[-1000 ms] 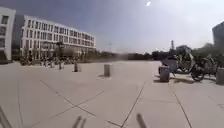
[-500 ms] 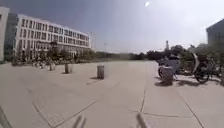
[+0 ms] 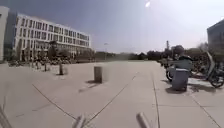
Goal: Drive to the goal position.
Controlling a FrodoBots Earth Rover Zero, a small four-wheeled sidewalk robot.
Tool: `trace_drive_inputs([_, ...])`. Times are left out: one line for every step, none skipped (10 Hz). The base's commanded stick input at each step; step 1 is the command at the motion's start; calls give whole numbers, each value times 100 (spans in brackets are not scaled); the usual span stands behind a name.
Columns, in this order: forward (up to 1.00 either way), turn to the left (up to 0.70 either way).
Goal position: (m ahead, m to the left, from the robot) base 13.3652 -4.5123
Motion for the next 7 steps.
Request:
trace_drive_inputs([100, -40])
trace_drive_inputs([100, -22])
trace_drive_inputs([100, -7])
trace_drive_inputs([100, 0])
trace_drive_inputs([100, 0])
trace_drive_inputs([100, 0])
trace_drive_inputs([100, 0])
